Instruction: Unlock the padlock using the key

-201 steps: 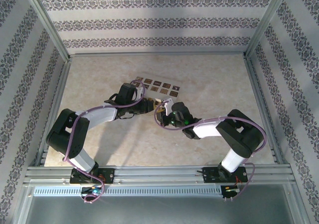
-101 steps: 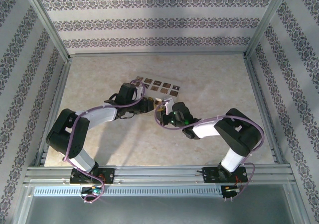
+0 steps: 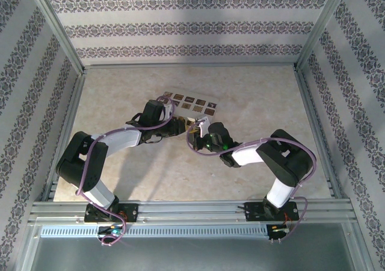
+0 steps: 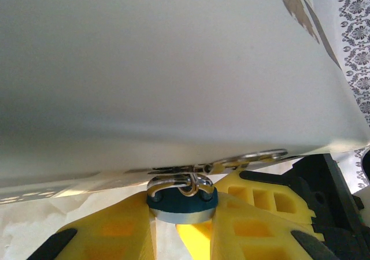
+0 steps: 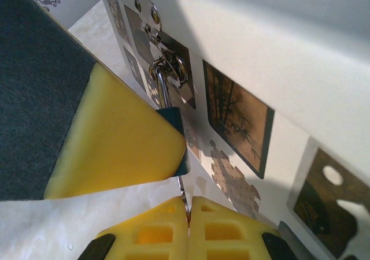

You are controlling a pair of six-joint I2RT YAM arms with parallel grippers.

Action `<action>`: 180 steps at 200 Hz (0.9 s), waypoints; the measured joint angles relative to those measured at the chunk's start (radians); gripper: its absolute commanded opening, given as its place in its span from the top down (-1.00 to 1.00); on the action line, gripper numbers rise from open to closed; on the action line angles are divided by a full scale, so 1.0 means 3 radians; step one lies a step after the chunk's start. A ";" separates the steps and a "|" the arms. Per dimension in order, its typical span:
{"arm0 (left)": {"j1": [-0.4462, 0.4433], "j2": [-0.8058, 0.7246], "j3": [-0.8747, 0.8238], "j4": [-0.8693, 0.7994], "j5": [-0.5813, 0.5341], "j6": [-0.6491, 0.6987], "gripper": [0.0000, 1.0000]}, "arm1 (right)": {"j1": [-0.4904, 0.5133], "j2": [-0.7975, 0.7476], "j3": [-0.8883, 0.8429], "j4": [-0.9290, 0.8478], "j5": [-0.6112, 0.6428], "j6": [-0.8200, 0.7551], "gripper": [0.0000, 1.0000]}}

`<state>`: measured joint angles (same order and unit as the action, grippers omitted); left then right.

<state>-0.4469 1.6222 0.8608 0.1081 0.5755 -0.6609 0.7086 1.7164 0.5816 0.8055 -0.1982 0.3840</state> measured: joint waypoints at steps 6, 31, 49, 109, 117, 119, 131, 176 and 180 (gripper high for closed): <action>0.0000 0.0000 0.0000 0.0001 -0.0003 -0.0003 0.52 | 0.0000 0.0004 0.0006 0.0000 -0.0003 0.0000 1.00; 0.0001 0.0000 0.0000 0.0025 -0.0011 -0.0009 0.52 | -0.0017 0.0020 0.0042 -0.0001 -0.0010 0.0000 1.00; 0.0003 0.0003 0.0001 0.0046 -0.0024 -0.0010 0.52 | -0.0024 0.0027 0.0065 -0.0003 -0.0029 -0.0001 1.00; 0.0008 0.0013 0.0057 0.0144 -0.0083 -0.0034 0.52 | -0.0109 0.0065 0.0196 0.0025 -0.0102 0.0025 1.00; 0.0008 0.0013 0.0064 0.0149 -0.0106 -0.0046 0.52 | -0.0109 0.0079 0.0216 0.0028 -0.0104 0.0036 1.00; 0.0008 0.0013 0.0065 0.0151 -0.0107 -0.0046 0.52 | -0.0109 0.0083 0.0220 0.0031 -0.0104 0.0036 1.00; 0.0011 0.0013 0.0069 0.0158 -0.0128 -0.0053 0.52 | -0.0109 0.0103 0.0244 0.0039 -0.0106 0.0047 1.00; 0.0013 0.0025 0.0076 0.0191 -0.0188 -0.0072 0.52 | -0.0131 0.0168 0.0263 0.0139 -0.0130 0.0125 1.00; 0.0013 0.0027 0.0078 0.0193 -0.0189 -0.0074 0.52 | -0.0131 0.0173 0.0263 0.0146 -0.0130 0.0126 1.00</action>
<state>-0.4431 1.6302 0.8841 0.1661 0.5186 -0.6830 0.6693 1.7683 0.6605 0.8494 -0.2371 0.4217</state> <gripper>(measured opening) 0.242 0.056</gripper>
